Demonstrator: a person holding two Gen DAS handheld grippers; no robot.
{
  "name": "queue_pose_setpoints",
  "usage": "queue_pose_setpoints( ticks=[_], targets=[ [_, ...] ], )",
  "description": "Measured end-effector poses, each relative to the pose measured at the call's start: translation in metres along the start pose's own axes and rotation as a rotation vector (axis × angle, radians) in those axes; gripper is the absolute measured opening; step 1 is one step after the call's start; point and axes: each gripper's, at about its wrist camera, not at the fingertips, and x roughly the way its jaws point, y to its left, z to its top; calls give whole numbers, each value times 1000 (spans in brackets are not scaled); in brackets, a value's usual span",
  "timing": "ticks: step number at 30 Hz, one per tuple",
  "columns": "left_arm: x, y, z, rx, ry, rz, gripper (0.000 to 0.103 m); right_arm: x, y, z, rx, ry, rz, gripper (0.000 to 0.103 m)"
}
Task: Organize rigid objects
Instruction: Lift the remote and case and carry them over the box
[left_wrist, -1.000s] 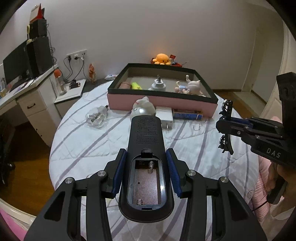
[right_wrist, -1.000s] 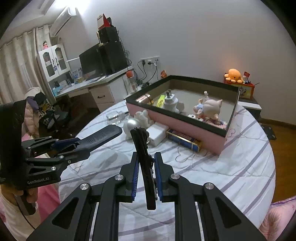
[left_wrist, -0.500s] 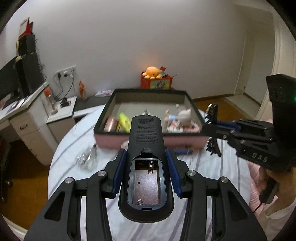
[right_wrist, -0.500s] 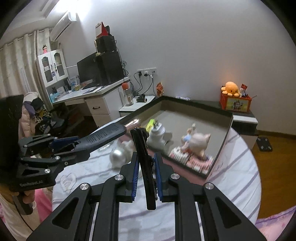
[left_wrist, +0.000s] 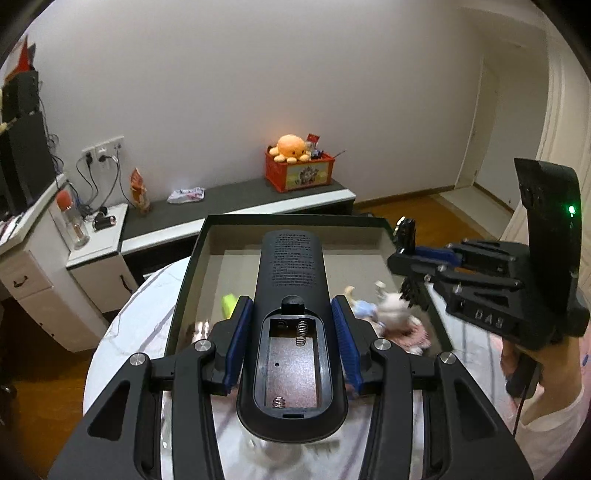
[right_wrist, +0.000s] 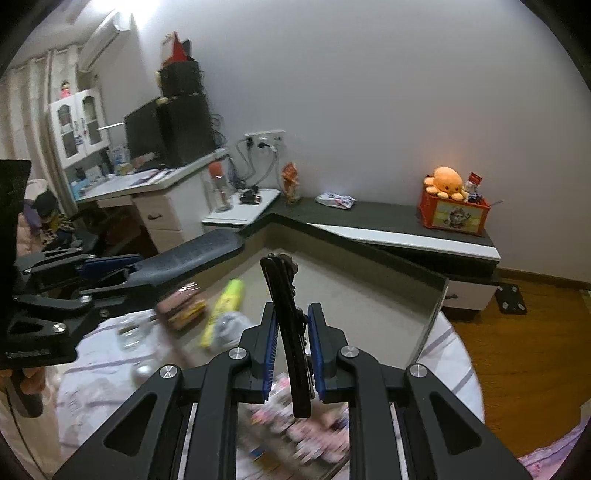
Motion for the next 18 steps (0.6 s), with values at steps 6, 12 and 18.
queue_pose_setpoints(
  ticks=[6, 12, 18],
  targets=[
    [58, 21, 13, -11, 92, 8, 44, 45, -28, 11, 3, 73, -47, 16],
    [94, 30, 9, -17, 160, -2, 44, 86, -45, 9, -1, 162, -79, 16],
    [114, 28, 6, -7, 206, -2, 44, 96, -48, 8, -5, 198, -94, 17]
  ],
)
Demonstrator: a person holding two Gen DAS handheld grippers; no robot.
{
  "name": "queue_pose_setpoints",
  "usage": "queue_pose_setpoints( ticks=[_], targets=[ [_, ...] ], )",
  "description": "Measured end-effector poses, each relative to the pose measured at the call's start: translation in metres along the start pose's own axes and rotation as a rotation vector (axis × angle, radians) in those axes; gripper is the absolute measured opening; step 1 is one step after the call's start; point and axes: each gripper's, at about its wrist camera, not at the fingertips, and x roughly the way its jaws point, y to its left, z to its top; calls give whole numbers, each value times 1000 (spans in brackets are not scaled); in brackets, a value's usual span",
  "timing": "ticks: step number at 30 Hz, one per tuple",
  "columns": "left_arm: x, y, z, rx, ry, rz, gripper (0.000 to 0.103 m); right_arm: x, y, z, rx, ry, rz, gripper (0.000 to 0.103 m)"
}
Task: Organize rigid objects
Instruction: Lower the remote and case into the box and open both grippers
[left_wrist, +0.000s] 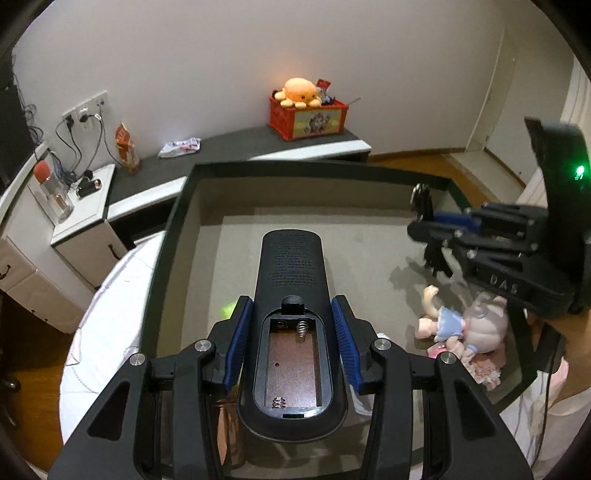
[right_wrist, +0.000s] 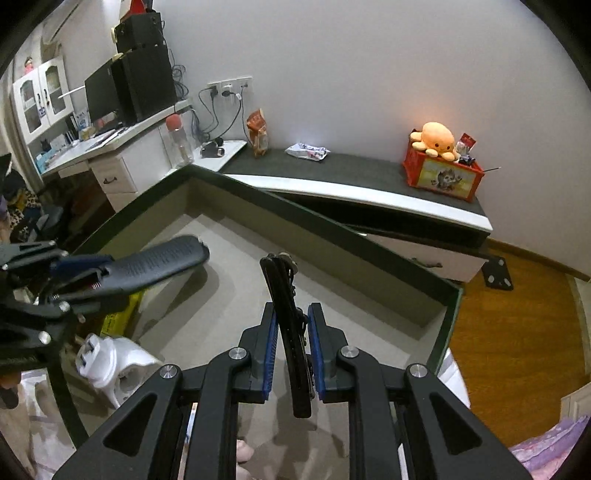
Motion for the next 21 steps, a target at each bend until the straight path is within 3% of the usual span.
queue_pose_setpoints(
  ticks=[5, 7, 9, 11, 14, 16, 18, 21],
  targets=[
    [8, 4, -2, -10, 26, 12, 45, 0, -1, 3, 5, 19, -23, 17],
    [6, 4, -3, -16, 35, 14, 54, 0, -3, 2, 14, 24, -34, 25],
    [-2, 3, -6, -22, 20, 25, 70, -5, -5, 2, 28, 13, -44, 56],
    [-14, 5, -8, -32, 1, 32, 73, -12, -6, 1, 43, -9, -38, 68],
    [-41, 7, -14, -42, -34, 45, 76, -29, -3, -2, 51, -38, -29, 69],
    [-69, 6, -21, -41, -80, 81, 84, -48, 2, -4, 44, -69, -36, 70],
    [-97, 4, -31, -42, -133, 105, 89, -71, 9, -7, 40, -108, -38, 81],
    [-147, -1, -53, -55, -228, 153, 95, -113, 24, -17, 27, -185, -15, 81]
  ],
)
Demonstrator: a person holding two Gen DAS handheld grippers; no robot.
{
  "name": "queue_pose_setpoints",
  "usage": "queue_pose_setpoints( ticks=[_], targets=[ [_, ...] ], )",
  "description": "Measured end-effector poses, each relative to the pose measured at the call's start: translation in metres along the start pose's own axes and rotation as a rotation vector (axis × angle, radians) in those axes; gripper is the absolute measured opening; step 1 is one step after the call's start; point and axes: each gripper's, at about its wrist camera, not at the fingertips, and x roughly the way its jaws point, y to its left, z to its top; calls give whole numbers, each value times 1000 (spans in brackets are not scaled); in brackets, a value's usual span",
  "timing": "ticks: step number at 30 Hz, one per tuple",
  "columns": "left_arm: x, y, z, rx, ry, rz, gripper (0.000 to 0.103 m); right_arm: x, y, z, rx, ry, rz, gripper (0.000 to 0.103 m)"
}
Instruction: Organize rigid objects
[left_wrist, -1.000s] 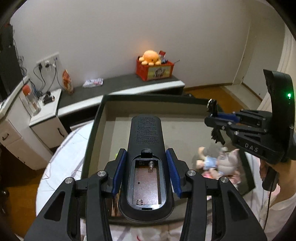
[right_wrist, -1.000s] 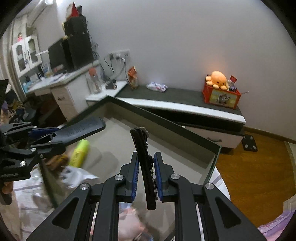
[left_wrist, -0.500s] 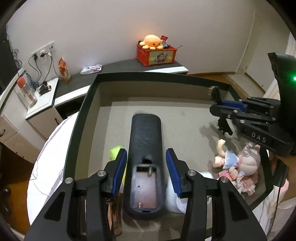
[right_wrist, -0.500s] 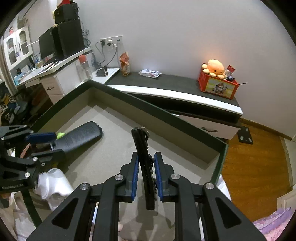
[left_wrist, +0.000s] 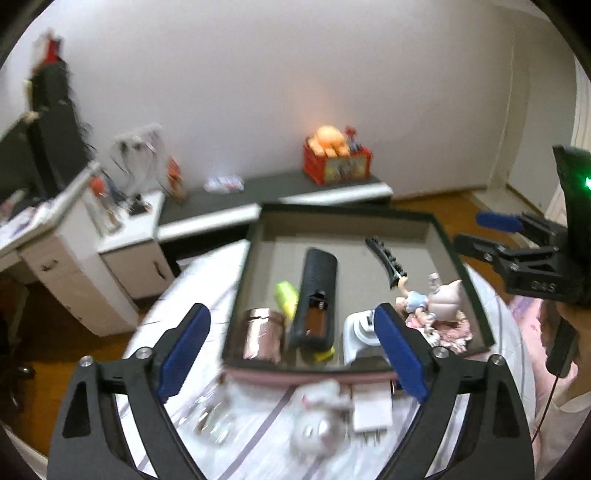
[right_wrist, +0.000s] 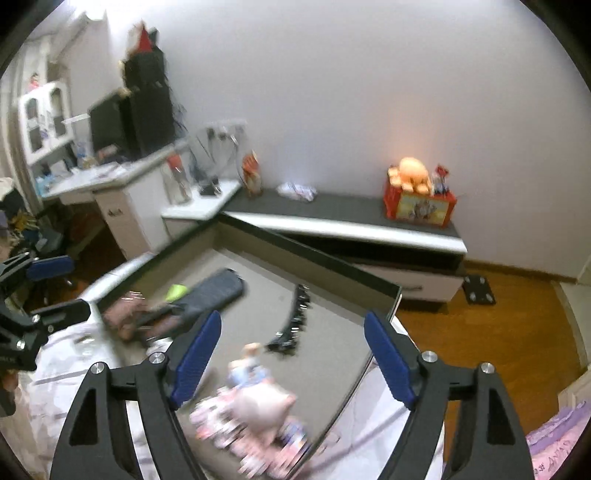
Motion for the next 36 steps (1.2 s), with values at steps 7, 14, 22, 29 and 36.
queue_pose_setpoints(
  ticks=[7, 14, 22, 29, 36],
  targets=[
    [-105, 0, -45, -21, -171, 126, 103, -97, 42, -24, -6, -182, 56, 88],
    [-159, -9, -99, -43, -200, 135, 103, -152, 78, -63, -15, -258, -7, 103],
    [-174, -19, -146, -33, -144, 64, 103, -177, 86, -109, 66, -255, -20, 103],
    [-157, -12, -157, -52, -85, 56, 103, -167, 88, -125, 94, -193, -17, 103],
    [-125, -1, -159, -60, -13, 56, 103, -140, 93, -133, 94, -126, -21, 103]
  ],
)
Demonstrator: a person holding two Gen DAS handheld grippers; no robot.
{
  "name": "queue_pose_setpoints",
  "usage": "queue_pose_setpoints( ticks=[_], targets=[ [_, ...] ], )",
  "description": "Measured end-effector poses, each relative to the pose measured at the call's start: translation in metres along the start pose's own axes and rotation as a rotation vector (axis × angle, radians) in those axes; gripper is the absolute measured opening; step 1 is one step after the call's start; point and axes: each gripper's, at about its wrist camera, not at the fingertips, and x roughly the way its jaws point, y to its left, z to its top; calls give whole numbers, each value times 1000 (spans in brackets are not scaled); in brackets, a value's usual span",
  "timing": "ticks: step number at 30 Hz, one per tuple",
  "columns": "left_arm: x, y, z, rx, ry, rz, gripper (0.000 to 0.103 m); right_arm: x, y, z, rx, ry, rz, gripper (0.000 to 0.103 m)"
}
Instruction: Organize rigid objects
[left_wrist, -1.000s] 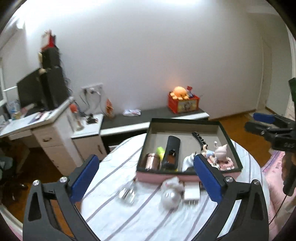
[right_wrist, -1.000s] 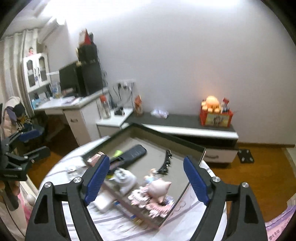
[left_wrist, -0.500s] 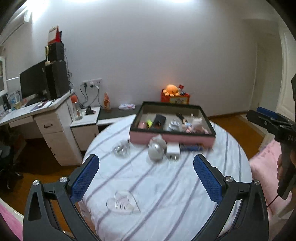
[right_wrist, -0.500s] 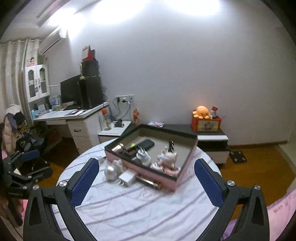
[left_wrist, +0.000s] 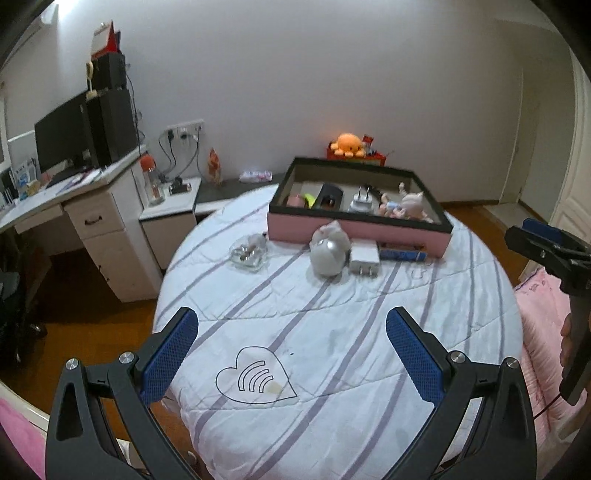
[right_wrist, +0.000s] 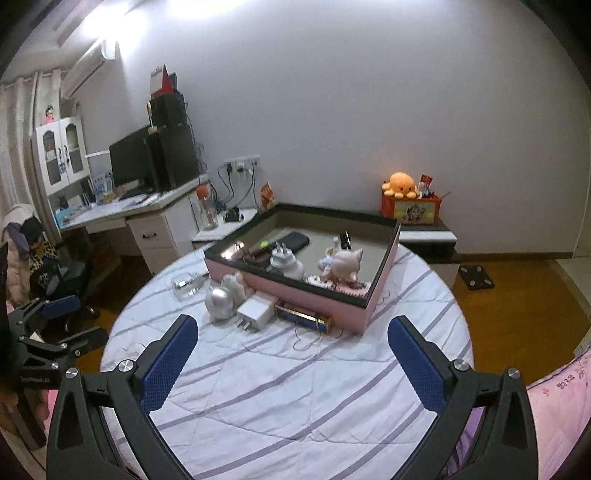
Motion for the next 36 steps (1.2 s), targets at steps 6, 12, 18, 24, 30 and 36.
queue_pose_setpoints(
  ticks=[6, 12, 18, 24, 30, 36],
  targets=[
    [49, 19, 9, -29, 74, -25, 103, 31, -5, -12, 15, 79, 6, 103],
    [104, 39, 29, -43, 141, -20, 103, 66, -17, -15, 35, 137, -9, 103],
    [160, 49, 44, -3, 229, -30, 103, 110, -28, -14, 71, 202, -19, 103],
    [199, 60, 55, 3, 269, -52, 103, 135, -29, -15, 64, 254, 3, 103],
    [220, 61, 61, 7, 281, -92, 83, 145, -30, -13, 54, 283, 32, 103],
    [215, 57, 61, 57, 274, -110, 51, 148, -24, -10, 12, 301, 65, 103]
  ],
)
